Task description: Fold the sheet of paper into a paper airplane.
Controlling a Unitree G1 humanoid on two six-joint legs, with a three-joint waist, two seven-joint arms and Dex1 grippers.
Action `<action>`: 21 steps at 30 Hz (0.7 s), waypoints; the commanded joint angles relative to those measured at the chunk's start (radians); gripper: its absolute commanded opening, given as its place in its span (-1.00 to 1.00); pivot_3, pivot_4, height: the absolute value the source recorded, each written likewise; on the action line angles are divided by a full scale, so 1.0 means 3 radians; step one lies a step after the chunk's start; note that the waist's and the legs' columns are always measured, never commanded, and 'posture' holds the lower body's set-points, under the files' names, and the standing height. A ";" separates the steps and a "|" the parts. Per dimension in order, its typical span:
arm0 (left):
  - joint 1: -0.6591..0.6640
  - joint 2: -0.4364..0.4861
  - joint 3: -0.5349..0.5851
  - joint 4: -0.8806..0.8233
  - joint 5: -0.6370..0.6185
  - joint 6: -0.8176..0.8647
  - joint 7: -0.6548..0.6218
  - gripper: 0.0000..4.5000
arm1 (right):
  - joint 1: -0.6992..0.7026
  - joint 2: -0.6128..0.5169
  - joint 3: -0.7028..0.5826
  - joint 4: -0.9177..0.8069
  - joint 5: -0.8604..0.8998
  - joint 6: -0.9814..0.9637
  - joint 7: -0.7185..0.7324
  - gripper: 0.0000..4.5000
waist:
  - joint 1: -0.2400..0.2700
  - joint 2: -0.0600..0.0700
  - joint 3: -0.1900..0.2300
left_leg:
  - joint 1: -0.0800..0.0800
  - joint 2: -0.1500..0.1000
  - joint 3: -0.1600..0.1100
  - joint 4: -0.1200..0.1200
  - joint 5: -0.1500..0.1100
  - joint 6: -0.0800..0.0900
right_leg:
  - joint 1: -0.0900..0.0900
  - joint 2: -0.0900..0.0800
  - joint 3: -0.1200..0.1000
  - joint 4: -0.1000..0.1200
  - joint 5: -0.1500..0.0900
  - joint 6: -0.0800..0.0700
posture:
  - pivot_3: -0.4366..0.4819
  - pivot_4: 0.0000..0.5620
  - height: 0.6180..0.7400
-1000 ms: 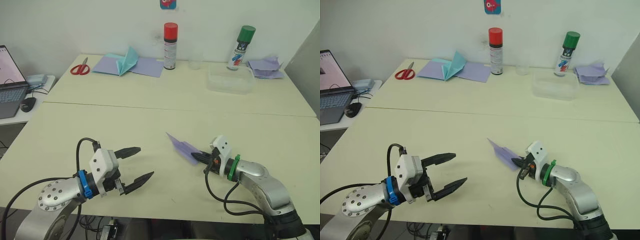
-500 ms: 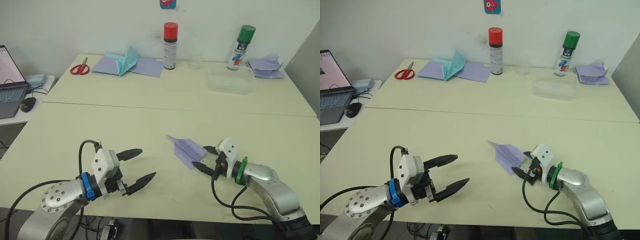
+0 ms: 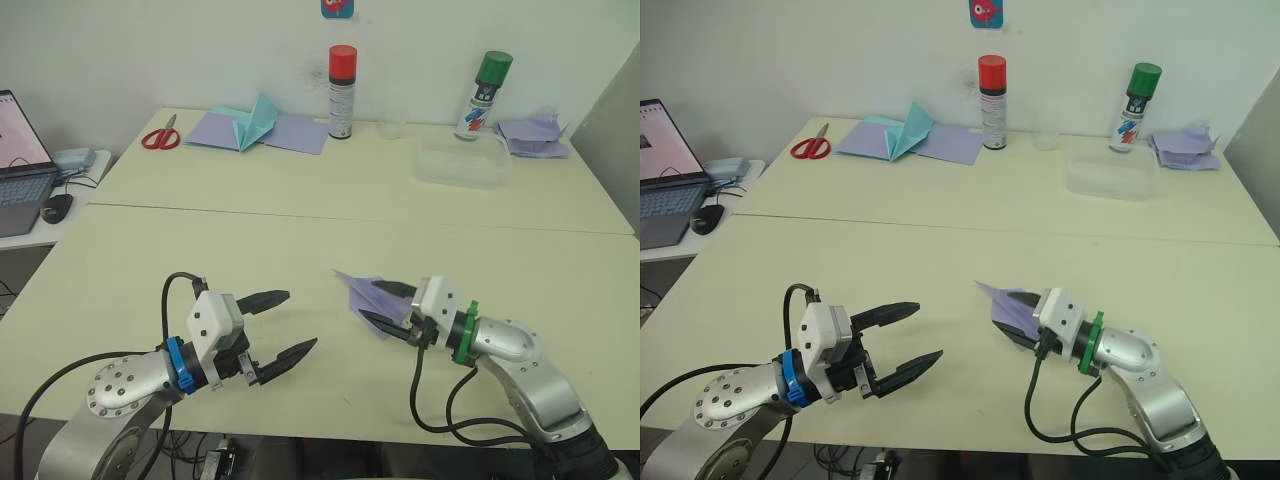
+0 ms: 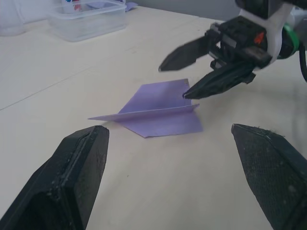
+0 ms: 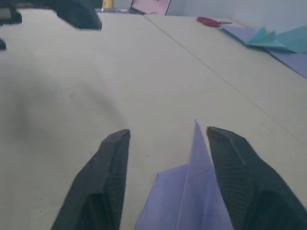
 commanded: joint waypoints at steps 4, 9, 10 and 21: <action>0.0093 0.0047 0.0033 -0.0088 0.0058 -0.0033 -0.0020 1.00 | -0.0046 0.0139 0.0128 0.0286 -0.0429 -0.0215 -0.0286 -0.02 | -0.0002 0.0000 0.0000 | 0.0001 0.0002 0.0000 0.0000 0.0000 0.0000 | -0.0001 0.0000 -0.0001 0.0001 0.0000 -0.0001 | -0.05 -0.47 1.00; 0.0094 0.0026 0.0029 -0.0100 0.0071 -0.0027 0.0008 1.00 | -0.0118 0.0311 0.0054 0.0484 -0.0515 -0.0118 -0.0486 -0.02 | 0.0000 0.0000 0.0000 | 0.0000 0.0001 0.0000 0.0000 0.0000 0.0000 | -0.0001 0.0000 0.0000 0.0001 0.0001 -0.0001 | -0.05 -0.47 1.00; 0.0083 0.0019 0.0034 -0.0094 0.0066 -0.0012 0.0025 1.00 | -0.0126 0.0331 0.0037 0.0516 -0.0500 -0.0076 -0.0492 -0.02 | 0.0000 0.0000 0.0000 | 0.0000 0.0001 0.0000 0.0000 0.0000 0.0000 | -0.0001 0.0000 0.0000 0.0001 0.0001 -0.0002 | -0.05 -0.47 1.00; -0.0167 -0.0047 0.0043 -0.0054 -0.0063 0.0223 0.0180 1.00 | -0.0184 0.0594 -0.0216 0.0621 -0.0158 0.0400 -0.0535 -0.98 | -0.0001 0.0000 0.0000 | 0.0000 0.0001 0.0000 0.0000 0.0000 0.0000 | -0.0001 0.0001 0.0000 0.0002 0.0008 -0.0014 | -0.05 -0.47 1.00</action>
